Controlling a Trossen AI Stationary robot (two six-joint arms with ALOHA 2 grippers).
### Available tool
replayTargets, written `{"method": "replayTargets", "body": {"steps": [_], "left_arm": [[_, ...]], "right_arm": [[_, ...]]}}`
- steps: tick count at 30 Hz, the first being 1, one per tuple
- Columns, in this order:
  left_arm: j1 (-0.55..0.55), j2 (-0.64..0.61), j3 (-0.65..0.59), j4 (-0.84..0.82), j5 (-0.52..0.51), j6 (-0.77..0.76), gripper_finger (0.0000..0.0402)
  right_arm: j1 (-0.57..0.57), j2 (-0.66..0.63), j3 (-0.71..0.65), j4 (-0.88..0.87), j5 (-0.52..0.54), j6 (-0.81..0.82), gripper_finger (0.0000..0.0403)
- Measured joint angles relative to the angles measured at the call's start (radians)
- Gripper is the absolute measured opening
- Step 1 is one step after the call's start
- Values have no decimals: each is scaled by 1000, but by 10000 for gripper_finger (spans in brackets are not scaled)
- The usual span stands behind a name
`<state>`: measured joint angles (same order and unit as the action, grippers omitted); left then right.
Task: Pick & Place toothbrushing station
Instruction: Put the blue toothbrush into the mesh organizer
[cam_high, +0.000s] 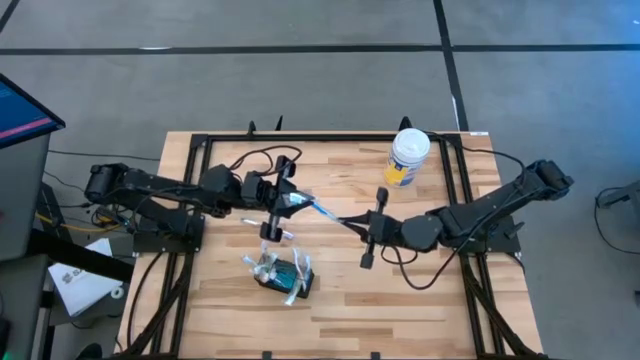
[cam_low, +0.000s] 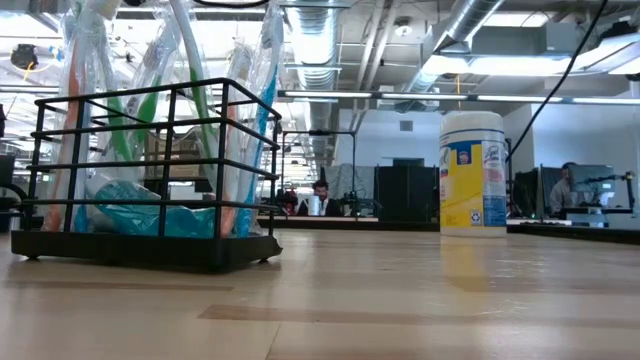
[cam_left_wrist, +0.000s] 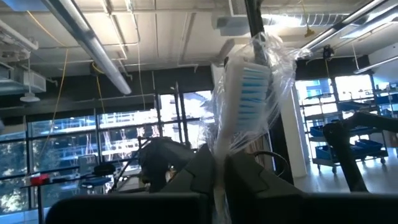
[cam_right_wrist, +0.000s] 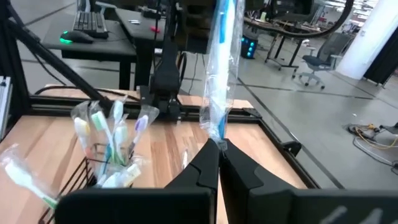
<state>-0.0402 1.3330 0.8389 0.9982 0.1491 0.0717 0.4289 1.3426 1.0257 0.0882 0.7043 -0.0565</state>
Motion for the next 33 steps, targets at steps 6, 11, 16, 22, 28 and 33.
{"method": "replayTargets", "body": {"steps": [6,11,16,22,28,33], "left_arm": [[0,-18,0,-50,5,-2,8],[0,-83,2,-142,9,-43,7],[-21,-160,2,-336,25,-82,7],[-95,-182,1,-475,27,-105,7],[-172,-179,1,-587,28,-104,7],[-229,-139,1,-607,2,-104,7]], "right_arm": [[24,0,-2,-33,0,3,22],[44,-1,-2,-58,-1,5,73],[55,-1,-2,-75,0,5,111],[54,-1,-2,-90,0,56,132],[45,-2,-2,-140,3,111,131],[46,-2,-2,-153,3,121,126]]}}
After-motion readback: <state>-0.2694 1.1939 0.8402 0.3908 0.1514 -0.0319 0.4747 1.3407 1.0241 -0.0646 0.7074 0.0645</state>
